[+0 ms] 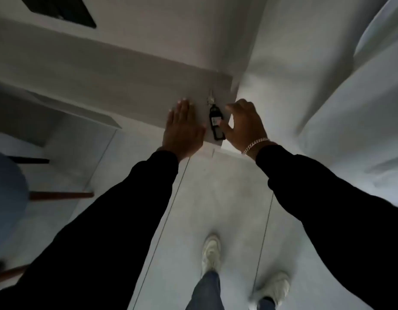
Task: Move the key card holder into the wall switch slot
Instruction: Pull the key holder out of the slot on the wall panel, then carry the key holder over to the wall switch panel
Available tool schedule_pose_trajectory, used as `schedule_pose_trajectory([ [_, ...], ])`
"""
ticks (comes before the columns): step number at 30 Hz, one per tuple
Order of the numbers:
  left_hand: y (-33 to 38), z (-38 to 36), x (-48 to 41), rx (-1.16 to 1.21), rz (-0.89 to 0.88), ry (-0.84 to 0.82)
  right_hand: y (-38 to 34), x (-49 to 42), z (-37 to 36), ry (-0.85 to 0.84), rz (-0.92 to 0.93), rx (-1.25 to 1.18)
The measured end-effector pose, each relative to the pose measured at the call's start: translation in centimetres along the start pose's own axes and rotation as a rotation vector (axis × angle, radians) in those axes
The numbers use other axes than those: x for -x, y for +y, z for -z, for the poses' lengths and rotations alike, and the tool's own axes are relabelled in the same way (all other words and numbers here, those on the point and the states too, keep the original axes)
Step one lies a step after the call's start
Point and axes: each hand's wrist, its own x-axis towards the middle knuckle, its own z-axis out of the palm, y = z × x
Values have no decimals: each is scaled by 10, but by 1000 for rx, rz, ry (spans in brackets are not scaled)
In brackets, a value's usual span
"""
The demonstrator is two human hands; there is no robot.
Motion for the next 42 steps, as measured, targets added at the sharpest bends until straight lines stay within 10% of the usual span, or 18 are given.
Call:
schedule_pose_trajectory([
  [18, 5, -10, -10, -80, -7, 24, 1, -14, 14, -186, -419, -123],
  [25, 36, -9, 17, 12, -97, -90, 20, 52, 75, -179, -856, -930],
  [42, 342, 20, 111, 221, -700, 148, 138, 299, 276, 33, -620, -1203],
])
